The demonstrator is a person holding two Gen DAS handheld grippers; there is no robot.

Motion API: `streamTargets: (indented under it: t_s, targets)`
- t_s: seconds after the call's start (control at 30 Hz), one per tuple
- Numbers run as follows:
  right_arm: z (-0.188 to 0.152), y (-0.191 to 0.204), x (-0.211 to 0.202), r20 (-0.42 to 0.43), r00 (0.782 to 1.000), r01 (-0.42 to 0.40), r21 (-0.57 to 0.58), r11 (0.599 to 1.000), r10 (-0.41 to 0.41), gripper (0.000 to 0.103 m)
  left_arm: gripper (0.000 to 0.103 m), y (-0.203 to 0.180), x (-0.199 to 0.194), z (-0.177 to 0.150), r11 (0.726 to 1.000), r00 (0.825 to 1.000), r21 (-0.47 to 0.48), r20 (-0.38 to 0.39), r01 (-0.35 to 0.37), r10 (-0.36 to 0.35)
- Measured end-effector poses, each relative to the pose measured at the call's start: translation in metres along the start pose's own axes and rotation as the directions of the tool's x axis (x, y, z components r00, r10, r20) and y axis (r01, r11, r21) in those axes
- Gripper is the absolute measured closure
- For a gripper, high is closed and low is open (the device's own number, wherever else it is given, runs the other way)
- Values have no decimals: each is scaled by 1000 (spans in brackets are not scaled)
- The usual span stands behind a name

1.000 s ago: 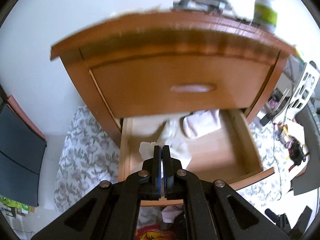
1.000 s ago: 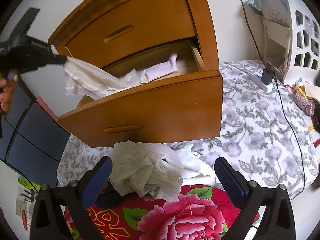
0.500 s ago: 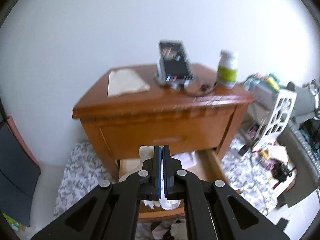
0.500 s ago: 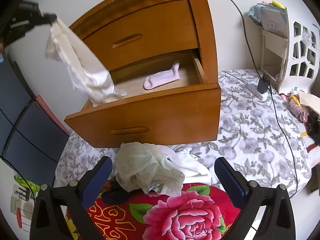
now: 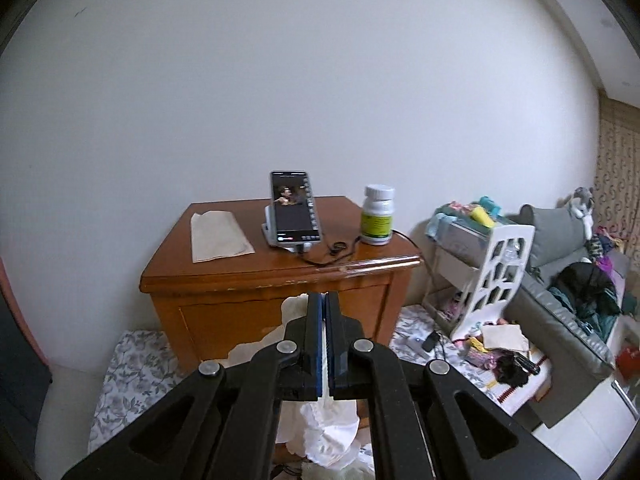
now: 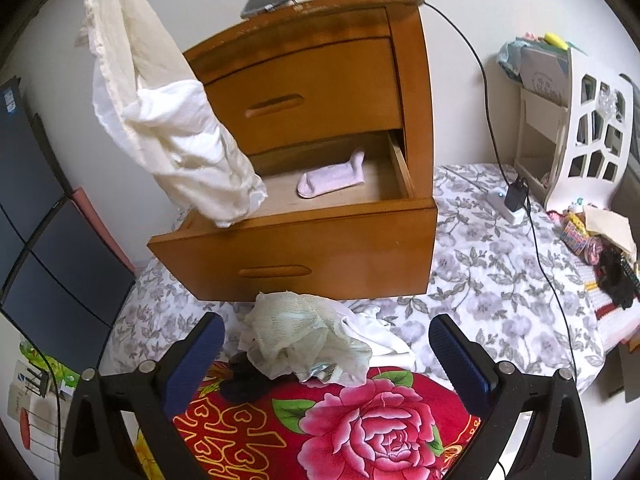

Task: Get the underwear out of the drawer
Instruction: 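Lower the white cloth onto the clothes pile and open the left gripper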

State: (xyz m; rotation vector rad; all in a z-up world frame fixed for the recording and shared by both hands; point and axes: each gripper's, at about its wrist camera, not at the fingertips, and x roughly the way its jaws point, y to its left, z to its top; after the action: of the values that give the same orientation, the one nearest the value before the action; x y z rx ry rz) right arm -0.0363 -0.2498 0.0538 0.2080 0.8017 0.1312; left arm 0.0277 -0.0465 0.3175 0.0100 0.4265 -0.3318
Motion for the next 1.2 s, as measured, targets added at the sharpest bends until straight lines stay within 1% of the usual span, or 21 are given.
streamTargets:
  t_s: [0.1, 0.33, 0.43, 0.57, 0.67, 0.8, 0.87, 0.93, 1.0, 1.13, 1.2]
  targets:
    - [-1, 4, -8, 10, 1000, 7, -4, 1000, -7, 0, 102, -4, -8, -8, 1000, 1000, 3, -5, 21, -21]
    - [-2, 9, -27, 33, 999, 22, -14, 1000, -22, 0, 102, -6, -14, -34, 995, 996, -45, -27, 88, -89]
    - [-3, 9, -34, 47, 999, 22, -16, 1000, -21, 0, 102, -5, -12, -44, 992, 994, -71, -34, 105, -107]
    - [-4, 10, -36, 46, 999, 28, -17, 999, -28, 0, 102, -6, -1, -61, 989, 991, -92, -58, 118, -124]
    - [-5, 9, -33, 36, 999, 29, -15, 999, -28, 0, 102, -8, 10, -76, 990, 990, -86, -77, 110, -116]
    - [-8, 8, -25, 13, 999, 30, -16, 999, -30, 0, 102, -7, 37, -107, 990, 984, -98, -135, 102, -114]
    - [-9, 8, -21, 1, 1000, 30, -19, 999, -30, 0, 102, -6, 54, -125, 989, 977, -106, -175, 102, -119]
    - [-11, 7, -18, -7, 999, 32, -19, 999, -32, 0, 102, -4, 71, -147, 987, 966, -126, -223, 102, -128]
    - [-12, 5, -15, -15, 999, 36, -17, 999, -37, 0, 102, 2, 88, -171, 980, 954, -169, -264, 103, -146]
    - [-13, 0, -10, -30, 998, 49, -8, 999, -49, 0, 102, 15, 108, -214, 968, 935, -242, -323, 69, -148]
    - [-14, -2, -6, -37, 998, 51, -6, 999, -51, 0, 102, 19, 117, -235, 957, 922, -282, -352, 63, -165]
